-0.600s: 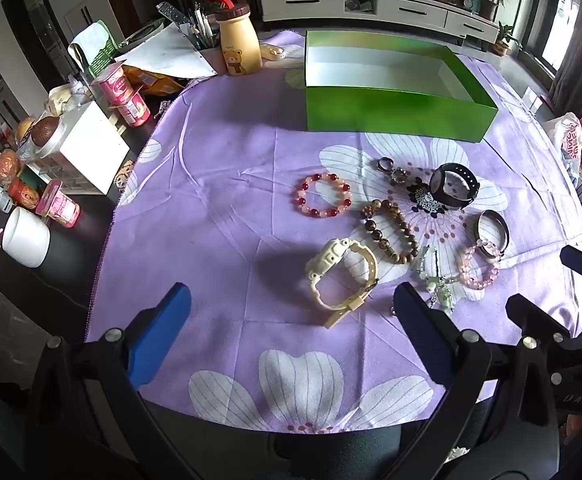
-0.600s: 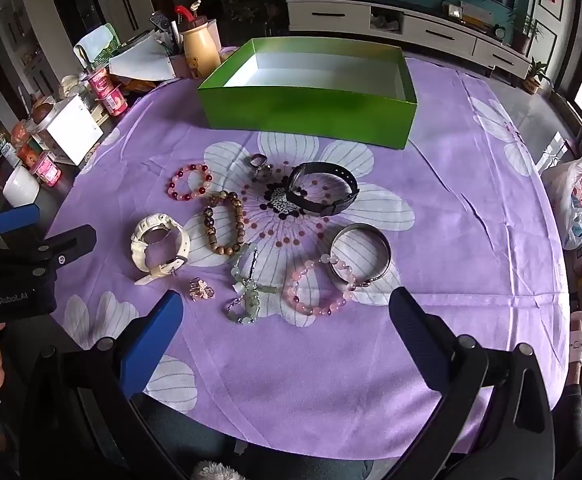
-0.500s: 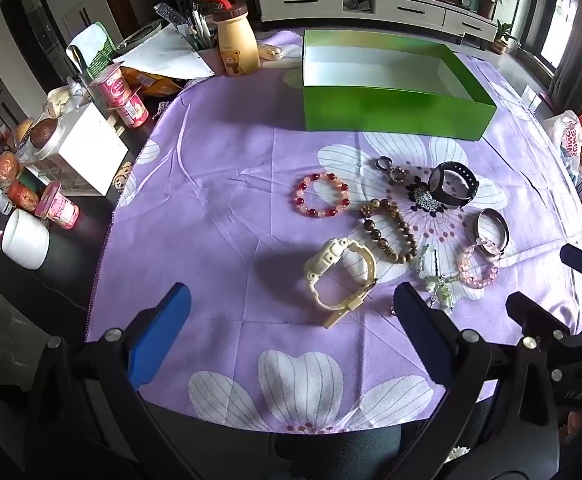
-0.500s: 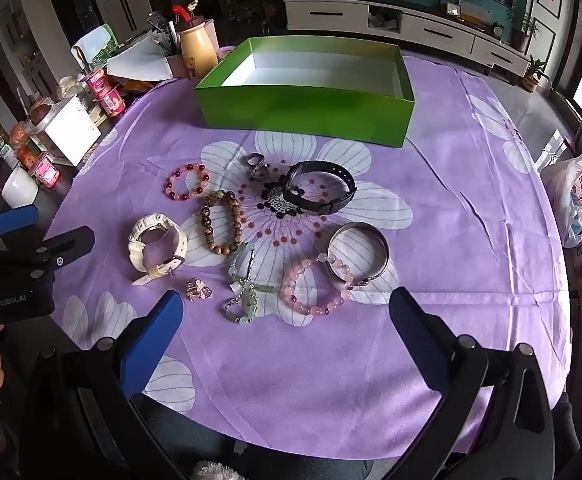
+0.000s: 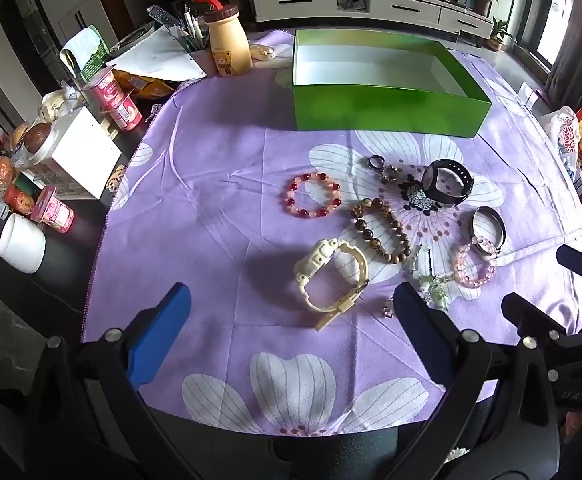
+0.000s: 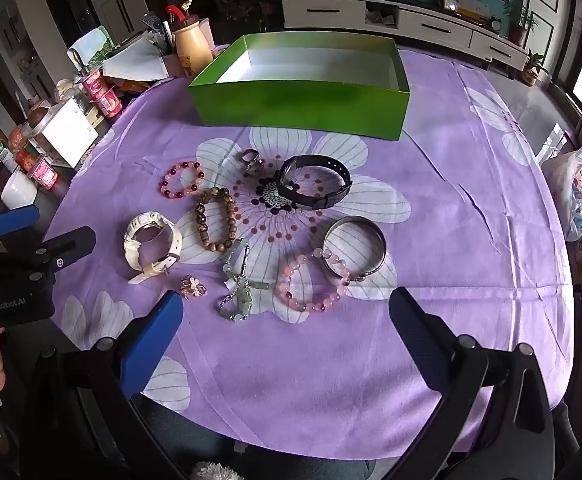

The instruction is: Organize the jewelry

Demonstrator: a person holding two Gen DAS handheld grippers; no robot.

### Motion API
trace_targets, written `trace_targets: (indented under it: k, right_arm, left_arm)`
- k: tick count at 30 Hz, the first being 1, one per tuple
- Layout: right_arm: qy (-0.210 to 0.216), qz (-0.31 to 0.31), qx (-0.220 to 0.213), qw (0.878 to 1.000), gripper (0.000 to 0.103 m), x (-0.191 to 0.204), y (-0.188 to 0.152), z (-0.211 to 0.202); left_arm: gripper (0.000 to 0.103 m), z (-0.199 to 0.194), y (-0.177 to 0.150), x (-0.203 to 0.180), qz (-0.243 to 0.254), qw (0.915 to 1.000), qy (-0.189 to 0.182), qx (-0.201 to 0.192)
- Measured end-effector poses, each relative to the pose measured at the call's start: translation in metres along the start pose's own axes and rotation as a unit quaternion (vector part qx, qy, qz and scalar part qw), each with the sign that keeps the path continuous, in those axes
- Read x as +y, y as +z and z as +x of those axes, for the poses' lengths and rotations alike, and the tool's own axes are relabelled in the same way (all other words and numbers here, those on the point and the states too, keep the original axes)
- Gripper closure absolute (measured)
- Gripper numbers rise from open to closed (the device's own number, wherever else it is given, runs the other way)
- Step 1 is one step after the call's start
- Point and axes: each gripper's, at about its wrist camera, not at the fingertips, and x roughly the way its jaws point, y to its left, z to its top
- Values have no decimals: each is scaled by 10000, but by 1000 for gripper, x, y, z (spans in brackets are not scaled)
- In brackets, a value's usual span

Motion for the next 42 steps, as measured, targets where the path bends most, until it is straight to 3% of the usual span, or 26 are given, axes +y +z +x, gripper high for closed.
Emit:
trace_targets:
  k: [42]
  right_arm:
    - [116, -2, -37, 9999, 1, 3, -1, -3]
  left_arm:
    - [2, 2, -3, 1, -37, 9998, -169, 9]
